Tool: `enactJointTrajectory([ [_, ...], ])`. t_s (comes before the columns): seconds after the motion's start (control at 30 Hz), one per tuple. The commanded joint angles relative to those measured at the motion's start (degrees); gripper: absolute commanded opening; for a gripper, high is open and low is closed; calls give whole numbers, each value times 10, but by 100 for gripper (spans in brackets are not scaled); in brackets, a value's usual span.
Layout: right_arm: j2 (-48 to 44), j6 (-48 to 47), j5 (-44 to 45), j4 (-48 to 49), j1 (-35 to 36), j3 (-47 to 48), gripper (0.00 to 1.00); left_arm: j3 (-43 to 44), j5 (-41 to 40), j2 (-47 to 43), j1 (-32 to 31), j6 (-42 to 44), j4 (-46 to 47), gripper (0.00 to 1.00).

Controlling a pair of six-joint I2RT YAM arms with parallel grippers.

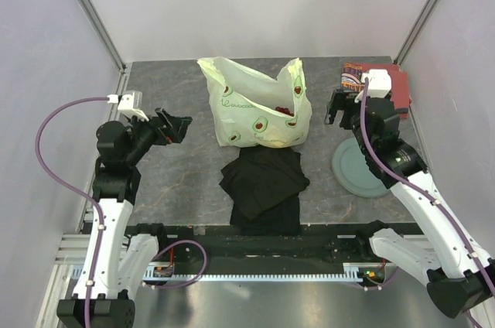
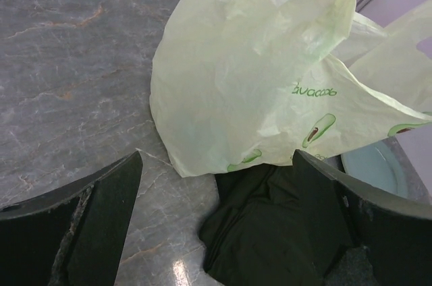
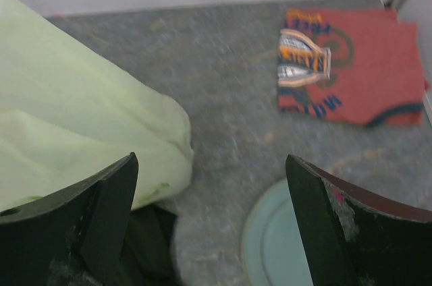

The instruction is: Place the fruits into the plastic bag

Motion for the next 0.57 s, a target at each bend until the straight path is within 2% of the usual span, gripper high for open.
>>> enactJointTrajectory([
  [0.0,-37,60,62,-24,-13,-43,98,-11,-25,-34,-2,36,7,99],
  [0.2,-83,73,72,-24,-15,-81,98,-9,-38,-37,-1,36,3,99],
  [0.53,-101,74,76,-23,-15,-95,98,-14,-34,-48,-1,40,3,99],
])
